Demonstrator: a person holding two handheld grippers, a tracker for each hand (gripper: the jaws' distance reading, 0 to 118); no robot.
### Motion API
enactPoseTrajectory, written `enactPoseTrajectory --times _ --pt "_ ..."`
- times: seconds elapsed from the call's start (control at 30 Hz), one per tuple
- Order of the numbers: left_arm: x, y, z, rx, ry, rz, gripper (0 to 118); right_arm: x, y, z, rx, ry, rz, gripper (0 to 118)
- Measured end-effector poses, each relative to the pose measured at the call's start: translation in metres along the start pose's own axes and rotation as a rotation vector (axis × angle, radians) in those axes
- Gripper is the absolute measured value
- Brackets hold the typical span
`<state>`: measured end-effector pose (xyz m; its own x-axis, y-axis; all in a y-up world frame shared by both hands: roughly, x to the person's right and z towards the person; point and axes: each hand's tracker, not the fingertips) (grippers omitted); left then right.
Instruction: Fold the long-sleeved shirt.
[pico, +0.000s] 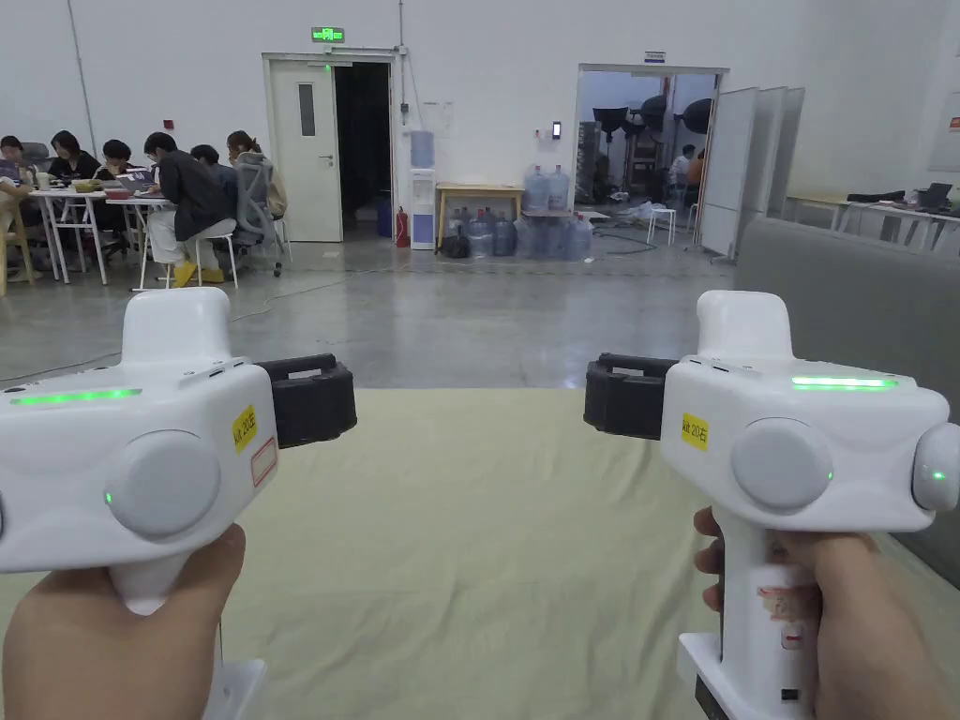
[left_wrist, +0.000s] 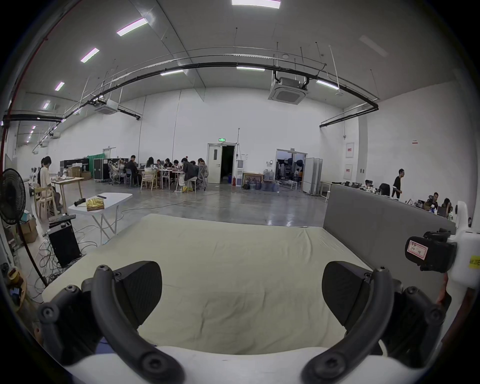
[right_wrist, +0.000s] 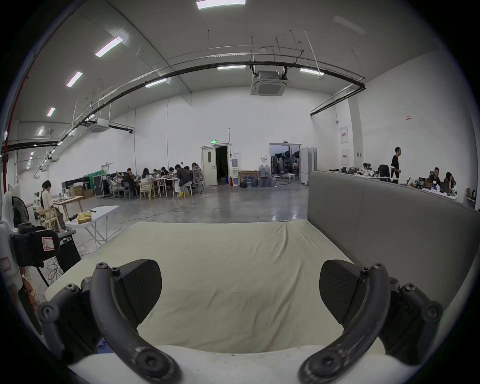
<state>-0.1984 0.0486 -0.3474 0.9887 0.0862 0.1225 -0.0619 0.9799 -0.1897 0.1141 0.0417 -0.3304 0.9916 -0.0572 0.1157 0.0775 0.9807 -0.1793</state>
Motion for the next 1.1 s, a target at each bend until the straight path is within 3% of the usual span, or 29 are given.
enactPoseTrajectory --times 1.1 --pt "0.0050 -0.0020 -0.0013 -0.010 -0.007 -0.005 118 0.0005 -0.0019 0.0006 -0.001 -0.008 -0.005 118"
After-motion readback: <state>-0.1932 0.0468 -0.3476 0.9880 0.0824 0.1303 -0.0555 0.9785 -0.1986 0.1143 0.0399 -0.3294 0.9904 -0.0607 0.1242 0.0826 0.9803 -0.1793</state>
